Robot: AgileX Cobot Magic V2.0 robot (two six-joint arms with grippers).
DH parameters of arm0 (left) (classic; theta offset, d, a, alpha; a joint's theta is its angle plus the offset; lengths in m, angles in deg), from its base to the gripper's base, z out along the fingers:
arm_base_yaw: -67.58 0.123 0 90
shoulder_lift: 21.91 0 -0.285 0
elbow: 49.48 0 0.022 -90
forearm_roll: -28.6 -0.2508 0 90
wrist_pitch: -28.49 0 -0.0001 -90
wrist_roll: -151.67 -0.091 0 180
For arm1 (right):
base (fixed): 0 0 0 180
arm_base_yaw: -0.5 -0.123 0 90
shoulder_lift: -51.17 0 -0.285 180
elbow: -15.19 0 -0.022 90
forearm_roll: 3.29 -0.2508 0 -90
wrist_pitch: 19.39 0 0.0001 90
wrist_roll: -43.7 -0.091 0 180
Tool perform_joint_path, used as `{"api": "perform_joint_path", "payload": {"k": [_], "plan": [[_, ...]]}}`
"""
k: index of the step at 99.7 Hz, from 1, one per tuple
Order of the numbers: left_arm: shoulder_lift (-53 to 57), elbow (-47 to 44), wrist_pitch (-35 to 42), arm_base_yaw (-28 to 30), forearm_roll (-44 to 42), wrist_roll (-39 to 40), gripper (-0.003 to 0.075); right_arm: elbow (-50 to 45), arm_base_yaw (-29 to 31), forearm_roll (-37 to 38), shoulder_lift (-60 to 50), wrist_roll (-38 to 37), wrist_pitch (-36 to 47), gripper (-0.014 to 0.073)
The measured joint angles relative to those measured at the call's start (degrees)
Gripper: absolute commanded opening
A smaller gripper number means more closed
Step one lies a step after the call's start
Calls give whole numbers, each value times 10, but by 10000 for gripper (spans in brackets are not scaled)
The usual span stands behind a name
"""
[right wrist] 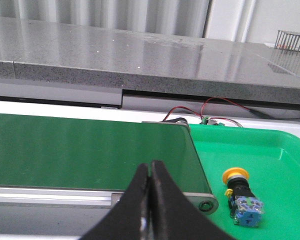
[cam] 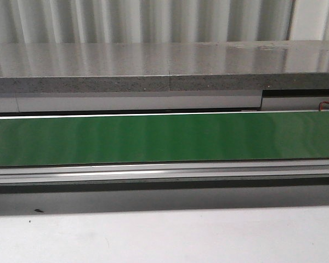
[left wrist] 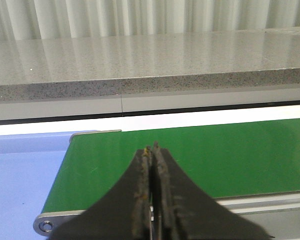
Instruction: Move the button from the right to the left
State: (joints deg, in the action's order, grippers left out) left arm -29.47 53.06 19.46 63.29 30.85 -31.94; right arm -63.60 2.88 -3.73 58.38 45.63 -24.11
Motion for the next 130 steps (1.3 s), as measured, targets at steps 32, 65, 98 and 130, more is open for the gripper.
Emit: {"api": "perform_joint_path", "payload": {"k": [32, 65, 98, 130], "plan": [[0, 0, 0, 0, 0, 0, -20, 0, 0, 0, 0, 0, 0, -67], [0, 0, 0, 0, 0, 0, -20, 0, 0, 0, 0, 0, -8, -67], [0, 0, 0, 0, 0, 0, -20, 152, 0, 0, 81, 0, -228, -67], [0, 0, 0, 0, 0, 0, -20, 349, 0, -1, 321, 0, -355, -67]]}}
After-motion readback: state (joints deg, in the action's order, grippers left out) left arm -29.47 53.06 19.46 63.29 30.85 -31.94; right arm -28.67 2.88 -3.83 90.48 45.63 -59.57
